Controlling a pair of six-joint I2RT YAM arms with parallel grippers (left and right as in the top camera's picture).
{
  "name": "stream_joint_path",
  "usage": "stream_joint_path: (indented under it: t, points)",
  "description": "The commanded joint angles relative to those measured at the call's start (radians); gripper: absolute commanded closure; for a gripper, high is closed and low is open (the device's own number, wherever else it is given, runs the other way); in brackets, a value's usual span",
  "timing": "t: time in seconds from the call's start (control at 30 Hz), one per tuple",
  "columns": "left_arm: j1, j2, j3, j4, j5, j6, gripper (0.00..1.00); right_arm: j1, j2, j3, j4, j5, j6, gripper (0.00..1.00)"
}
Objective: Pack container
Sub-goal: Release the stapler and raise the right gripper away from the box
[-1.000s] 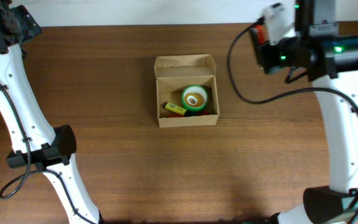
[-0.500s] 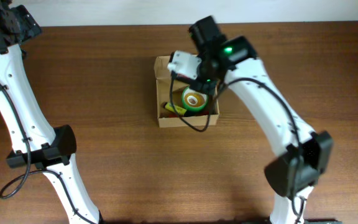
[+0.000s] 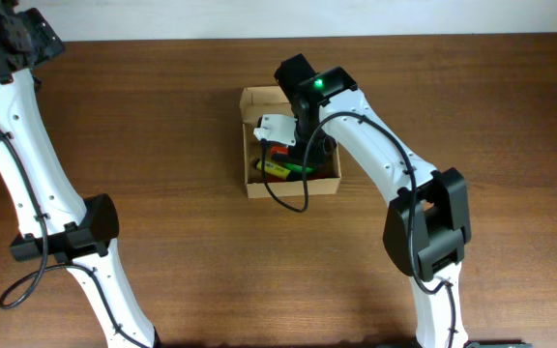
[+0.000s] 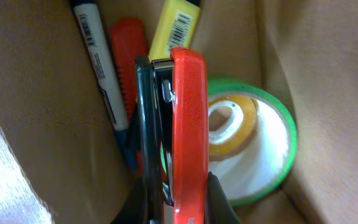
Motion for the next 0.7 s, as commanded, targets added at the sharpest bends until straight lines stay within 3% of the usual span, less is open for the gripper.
stream_joint_path:
  t: [0.0,0.57,0.6,0.67]
  points:
    - [0.005,-0.023,0.011,0.000,-0.014,0.016,0.00,0.024,0.008,0.014,-0.002,-0.047,-0.015,0.96]
    - [0.005,-0.023,0.011,0.000,-0.014,0.016,0.00,0.071,0.089,-0.014,0.003,-0.108,-0.013,0.96]
    - [0.005,-0.023,0.011,0.000,-0.014,0.016,0.00,0.071,0.095,-0.015,0.005,-0.109,-0.010,0.96]
    - [0.005,-0.023,0.011,0.000,-0.014,0.016,0.00,0.072,0.097,-0.015,0.016,-0.110,-0.001,0.80]
